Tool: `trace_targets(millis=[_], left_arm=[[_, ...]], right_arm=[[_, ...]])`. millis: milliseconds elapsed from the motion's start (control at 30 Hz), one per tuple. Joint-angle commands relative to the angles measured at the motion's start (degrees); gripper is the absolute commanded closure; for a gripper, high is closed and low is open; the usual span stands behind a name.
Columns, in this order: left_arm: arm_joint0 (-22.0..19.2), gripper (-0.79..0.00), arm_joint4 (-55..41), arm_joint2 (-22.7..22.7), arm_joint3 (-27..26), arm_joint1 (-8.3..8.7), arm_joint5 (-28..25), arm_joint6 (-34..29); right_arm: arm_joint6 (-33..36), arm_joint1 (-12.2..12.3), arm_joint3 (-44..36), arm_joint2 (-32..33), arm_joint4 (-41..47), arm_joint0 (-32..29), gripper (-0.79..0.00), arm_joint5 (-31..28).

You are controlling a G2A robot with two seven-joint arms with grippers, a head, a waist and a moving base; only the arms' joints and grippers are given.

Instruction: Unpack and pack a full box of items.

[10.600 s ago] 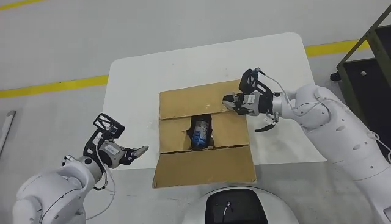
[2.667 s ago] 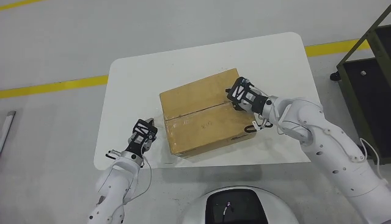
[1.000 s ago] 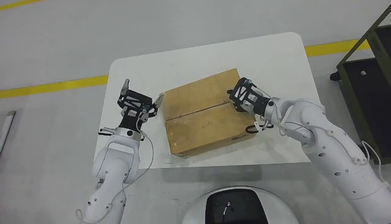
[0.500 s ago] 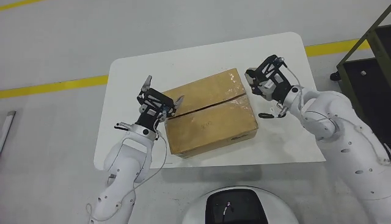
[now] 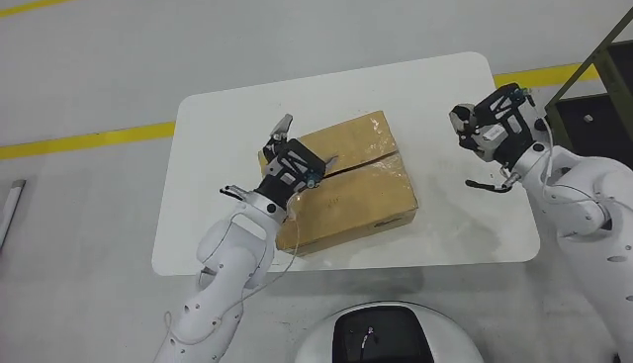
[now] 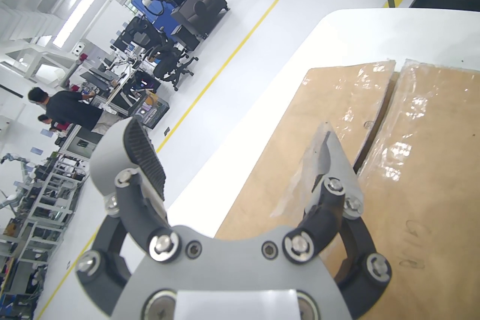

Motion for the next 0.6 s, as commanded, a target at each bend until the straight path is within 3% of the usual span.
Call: trace_targets(millis=[0, 367, 433, 467, 533, 567], left_arm=[[-1.11, -0.785, -0.13, 1.64, 0.39, -0.4, 0.03, -0.17], [-7.18, -0.785, -0.4, 8.85, 2.96, -2.94, 1.66, -1.6], [-7.89, -0.785, -0.78, 9.45, 3.51, -3.35, 2.19, -2.09], [-8.2, -0.785, -0.9, 9.59, 3.53, -3.52, 2.47, -2.37], [-8.46, -0.785, -1.33, 9.45, 3.5, -3.77, 2.93, -3.31], [-8.52, -0.785, -1.72, 9.05, 3.18, -3.85, 3.16, -3.79]], right_arm=[[0.04, 0.19, -0.25, 1.1, 0.37, -0.59, -0.009, -0.42], [-0.27, 1.11, 0.14, 5.86, 2.18, -3.05, -0.077, -1.65], [0.12, 1.2, 0.31, 6.45, 4.23, -3.33, -0.172, -1.76], [0.79, 1.24, 0.45, 6.66, 5.97, -3.42, -0.256, -2.08], [2.49, 1.31, 0.99, 7.0, 11.01, -3.33, -0.785, -3.02], [3.75, 1.35, 1.46, 7.1, 14.18, -3.14, -0.785, -3.66]])
